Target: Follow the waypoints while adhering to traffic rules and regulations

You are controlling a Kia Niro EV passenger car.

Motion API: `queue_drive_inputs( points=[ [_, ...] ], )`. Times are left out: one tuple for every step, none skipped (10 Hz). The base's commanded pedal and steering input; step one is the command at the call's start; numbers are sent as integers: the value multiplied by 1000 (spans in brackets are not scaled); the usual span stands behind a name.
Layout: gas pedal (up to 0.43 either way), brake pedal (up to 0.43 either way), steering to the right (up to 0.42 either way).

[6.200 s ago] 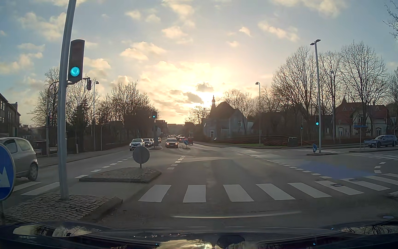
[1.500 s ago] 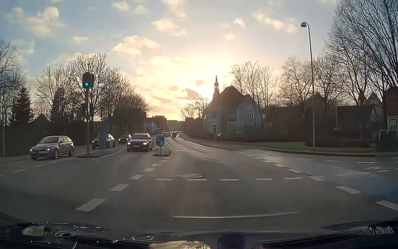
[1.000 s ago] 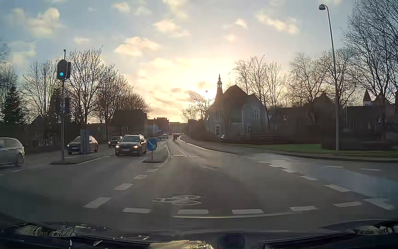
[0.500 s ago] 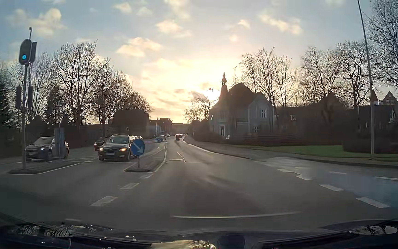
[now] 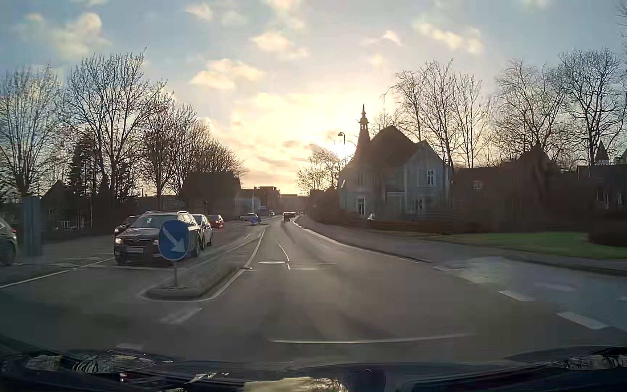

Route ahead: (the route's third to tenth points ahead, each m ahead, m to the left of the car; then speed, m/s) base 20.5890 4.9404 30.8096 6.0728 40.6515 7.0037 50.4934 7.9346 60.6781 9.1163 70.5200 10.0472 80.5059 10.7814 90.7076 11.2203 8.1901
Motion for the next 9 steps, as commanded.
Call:
queue_drive_inputs(
  points=[
    [157,0,-26],
    [157,0,-26],
    [157,0,-27],
    [157,0,-27],
    [157,0,-27],
    [157,0,-27],
    [157,0,-27],
    [157,0,-28],
    [157,0,-32]
  ],
)
